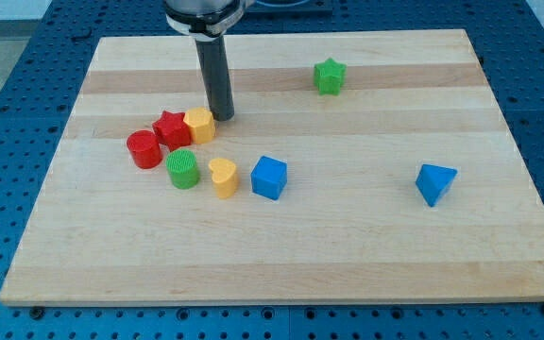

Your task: Slide the green star towards right side of the yellow hexagon

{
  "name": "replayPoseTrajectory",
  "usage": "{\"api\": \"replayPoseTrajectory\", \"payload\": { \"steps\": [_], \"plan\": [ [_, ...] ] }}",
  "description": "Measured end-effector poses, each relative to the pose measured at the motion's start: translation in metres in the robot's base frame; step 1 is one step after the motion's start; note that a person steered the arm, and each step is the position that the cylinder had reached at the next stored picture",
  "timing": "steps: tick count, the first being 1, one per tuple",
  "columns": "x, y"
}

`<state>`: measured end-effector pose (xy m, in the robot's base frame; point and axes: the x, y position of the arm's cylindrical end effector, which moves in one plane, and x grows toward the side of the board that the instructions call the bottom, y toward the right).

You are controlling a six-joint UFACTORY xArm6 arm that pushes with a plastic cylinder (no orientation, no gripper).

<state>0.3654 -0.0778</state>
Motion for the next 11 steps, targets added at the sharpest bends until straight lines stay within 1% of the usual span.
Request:
{"api": "replayPoseTrajectory", "payload": {
  "steps": [1,2,3,4,5,6,9,10,11],
  "plan": [
    [-0.038,0.051],
    [-0.08,0.074],
    [-0.108,0.084],
    [-0.11,0.137],
    [-0.122,0.178],
    [-0.12,0.207],
    [-0.071,0.196],
    [-0.078,0.195],
    [-0.098,0.195]
  ]
}}
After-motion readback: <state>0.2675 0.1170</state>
